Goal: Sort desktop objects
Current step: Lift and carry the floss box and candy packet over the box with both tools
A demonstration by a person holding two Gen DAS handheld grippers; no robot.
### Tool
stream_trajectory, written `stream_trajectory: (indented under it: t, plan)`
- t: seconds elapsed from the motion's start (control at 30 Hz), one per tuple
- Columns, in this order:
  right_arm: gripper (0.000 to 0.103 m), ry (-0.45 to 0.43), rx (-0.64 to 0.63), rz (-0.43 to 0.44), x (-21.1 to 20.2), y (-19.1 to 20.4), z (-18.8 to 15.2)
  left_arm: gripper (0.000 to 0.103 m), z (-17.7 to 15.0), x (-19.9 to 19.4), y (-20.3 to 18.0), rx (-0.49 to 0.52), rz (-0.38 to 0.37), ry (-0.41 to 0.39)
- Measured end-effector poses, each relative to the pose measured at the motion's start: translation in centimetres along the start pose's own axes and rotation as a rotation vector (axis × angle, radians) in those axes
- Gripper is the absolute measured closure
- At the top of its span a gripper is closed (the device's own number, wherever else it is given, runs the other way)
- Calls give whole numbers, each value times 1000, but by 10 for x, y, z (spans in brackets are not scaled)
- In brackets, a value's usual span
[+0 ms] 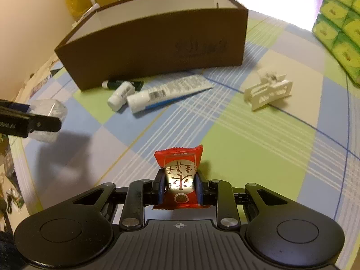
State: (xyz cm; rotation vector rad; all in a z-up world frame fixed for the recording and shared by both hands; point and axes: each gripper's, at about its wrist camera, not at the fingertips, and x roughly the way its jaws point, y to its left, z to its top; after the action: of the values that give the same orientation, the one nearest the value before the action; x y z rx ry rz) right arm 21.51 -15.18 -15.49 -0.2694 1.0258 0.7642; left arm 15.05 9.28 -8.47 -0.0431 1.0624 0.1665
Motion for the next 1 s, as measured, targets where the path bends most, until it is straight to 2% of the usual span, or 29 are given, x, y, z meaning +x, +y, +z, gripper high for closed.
stream_trajectory:
  t: [0.3, 0.6, 1.0]
  plan:
    - [79, -55, 37, 12, -17, -7, 18, 15, 9, -25, 4, 11, -13, -53]
    - [79, -93, 37, 14, -25, -13, 48, 15, 35, -43, 1, 41, -47, -116]
    - [79, -238, -29, 10, -28, -13, 146, 14, 105, -44, 18, 87, -34, -221]
